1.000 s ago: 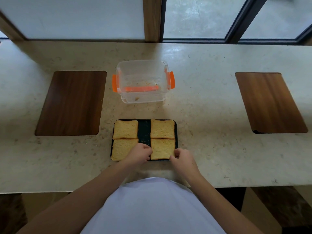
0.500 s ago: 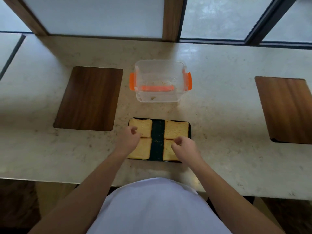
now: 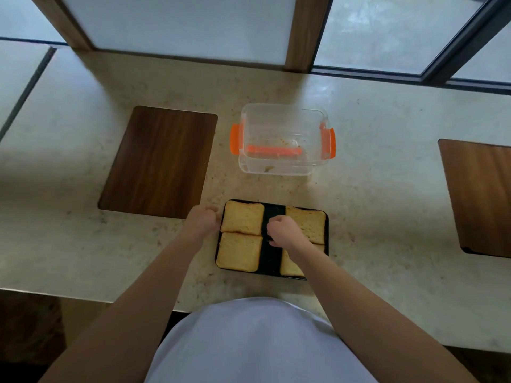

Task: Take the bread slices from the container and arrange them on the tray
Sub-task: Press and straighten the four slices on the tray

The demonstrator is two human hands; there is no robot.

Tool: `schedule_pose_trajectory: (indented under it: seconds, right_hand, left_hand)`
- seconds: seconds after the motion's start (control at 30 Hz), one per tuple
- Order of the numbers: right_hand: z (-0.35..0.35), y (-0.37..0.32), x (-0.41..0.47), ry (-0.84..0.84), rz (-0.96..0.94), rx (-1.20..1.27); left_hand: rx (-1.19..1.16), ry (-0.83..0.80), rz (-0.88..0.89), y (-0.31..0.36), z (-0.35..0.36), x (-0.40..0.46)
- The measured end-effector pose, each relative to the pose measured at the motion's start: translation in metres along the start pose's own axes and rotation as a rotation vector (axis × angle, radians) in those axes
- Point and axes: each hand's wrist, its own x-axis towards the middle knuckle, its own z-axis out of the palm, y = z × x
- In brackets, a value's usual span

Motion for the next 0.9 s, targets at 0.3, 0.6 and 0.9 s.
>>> schedule_pose_trajectory:
  seconds: [0.3,0.6,0.9]
  right_hand:
    - [0.002,0.002,0.015,-0.033,0.075,0.202]
    - [0.007,0.002,0.015,-0.019,0.041,0.122]
    - [0.003,0.001,0.021,-0.039,0.07,0.164]
  left_hand:
    - [-0.273,-0.068,-0.14,0.013,0.002,0.003]
    - [-0.306,-0.042,-0.201,0.023,0.002,-0.004]
    - [-0.307,-0.062,-0.252,0.04,0.011,-0.014]
